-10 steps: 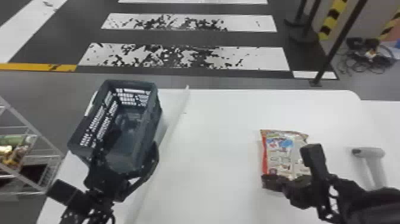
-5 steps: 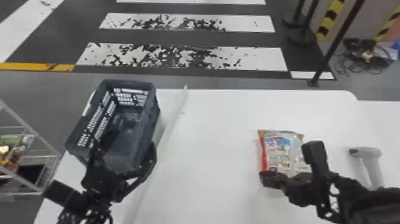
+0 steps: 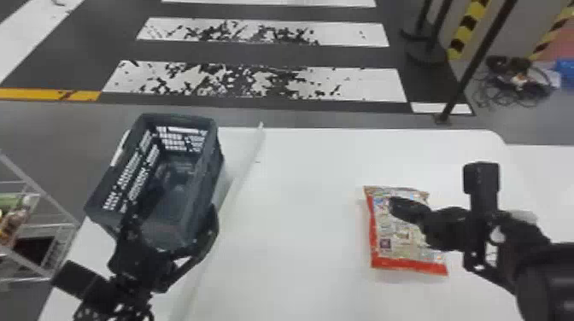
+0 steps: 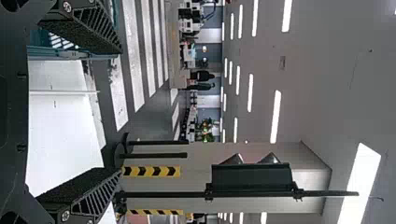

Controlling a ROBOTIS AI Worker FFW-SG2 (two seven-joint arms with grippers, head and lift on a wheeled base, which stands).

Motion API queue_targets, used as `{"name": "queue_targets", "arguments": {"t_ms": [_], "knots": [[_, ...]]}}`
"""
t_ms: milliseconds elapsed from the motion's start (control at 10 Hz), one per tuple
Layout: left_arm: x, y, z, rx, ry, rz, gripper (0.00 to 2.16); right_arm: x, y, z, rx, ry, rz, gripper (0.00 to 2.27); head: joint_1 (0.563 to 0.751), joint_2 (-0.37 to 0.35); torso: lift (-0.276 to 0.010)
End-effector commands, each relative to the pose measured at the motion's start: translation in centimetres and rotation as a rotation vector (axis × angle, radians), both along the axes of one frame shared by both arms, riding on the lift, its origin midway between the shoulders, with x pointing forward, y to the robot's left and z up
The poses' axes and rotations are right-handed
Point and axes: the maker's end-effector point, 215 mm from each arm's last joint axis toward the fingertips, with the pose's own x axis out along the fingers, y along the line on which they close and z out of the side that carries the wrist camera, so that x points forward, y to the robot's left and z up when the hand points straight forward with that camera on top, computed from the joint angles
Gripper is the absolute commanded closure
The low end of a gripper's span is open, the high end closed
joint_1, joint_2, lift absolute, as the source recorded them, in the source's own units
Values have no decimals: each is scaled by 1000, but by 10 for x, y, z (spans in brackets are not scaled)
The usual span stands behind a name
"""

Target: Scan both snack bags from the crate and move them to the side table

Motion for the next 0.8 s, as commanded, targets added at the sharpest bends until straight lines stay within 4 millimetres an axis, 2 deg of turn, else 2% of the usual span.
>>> {"name": "queue_targets", "arguments": {"t_ms": [0, 100, 200, 300, 400, 500, 700], "knots": [[0, -1, 1, 0, -2, -1, 100, 10, -14, -7, -19, -9, -23, 1949, 695, -30, -29], [0, 0, 2, 1, -4, 0, 100, 15, -32, -9, -36, -27, -60, 1939, 695, -48, -29], [-1, 0, 1, 2, -2, -1, 100, 17, -56, -7, -39, -40, -109, 1835, 695, -65, -29], [-1, 1, 1, 3, -1, 1, 100, 13, -78, 1, -24, -56, -154, 1484, 695, -93, -29], [-1, 1, 0, 3, 1, 1, 100, 10, -92, 15, 5, -76, -185, 684, 695, -109, -29], [0, 0, 1, 2, 0, -1, 100, 5, -104, 23, 1, -89, -202, 2, 695, -139, -29], [0, -4, 2, -1, -3, -8, 100, -3, -120, 27, -14, -97, -229, 22, 695, -174, -29]]}}
